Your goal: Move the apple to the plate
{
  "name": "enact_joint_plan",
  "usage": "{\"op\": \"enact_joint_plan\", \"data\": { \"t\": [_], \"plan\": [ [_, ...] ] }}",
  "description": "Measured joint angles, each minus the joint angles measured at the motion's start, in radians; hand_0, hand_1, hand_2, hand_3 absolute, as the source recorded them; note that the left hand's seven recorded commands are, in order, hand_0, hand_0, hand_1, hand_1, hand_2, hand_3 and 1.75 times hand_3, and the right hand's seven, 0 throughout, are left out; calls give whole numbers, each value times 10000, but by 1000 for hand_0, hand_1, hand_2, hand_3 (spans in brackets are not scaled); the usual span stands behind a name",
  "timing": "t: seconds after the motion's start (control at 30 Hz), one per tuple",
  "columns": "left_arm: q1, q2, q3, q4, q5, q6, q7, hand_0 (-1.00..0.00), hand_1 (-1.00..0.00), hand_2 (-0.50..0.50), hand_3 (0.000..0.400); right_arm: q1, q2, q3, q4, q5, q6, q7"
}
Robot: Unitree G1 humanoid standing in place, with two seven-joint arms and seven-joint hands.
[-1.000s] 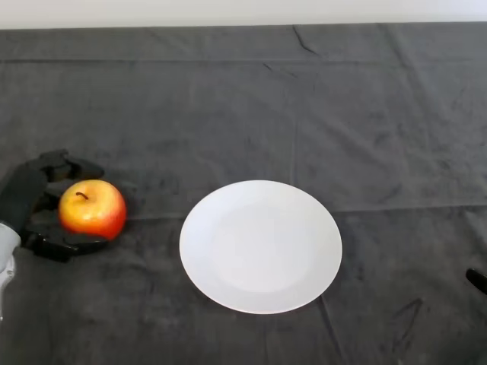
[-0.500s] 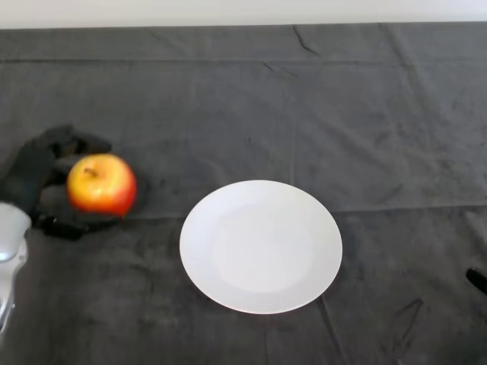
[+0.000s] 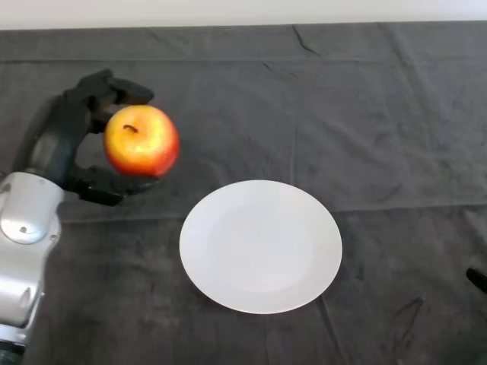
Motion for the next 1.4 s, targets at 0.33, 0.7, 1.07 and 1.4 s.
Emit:
{"op": "enact_joint_plan", "data": {
  "t": [0.33,0.7,1.07,1.4],
  "plan": [
    [135,-532,-1218,-148,307,-10,98,-1000,-1000,0,400,0,0,-10,-8,-10,-1,11],
    [147,-956,-2428,-148,495,-35,202,-1000,-1000,0,400,0,0,-73,-132,-15,-1,11],
    [159,-1060,-3294,-147,450,-273,121,-1000,-1000,0,400,0,0,-93,-155,-15,0,12],
    [166,-1041,-3633,-41,381,-548,54,-1000,-1000,0,400,0,0,-102,-167,-15,0,12]
  ]
}}
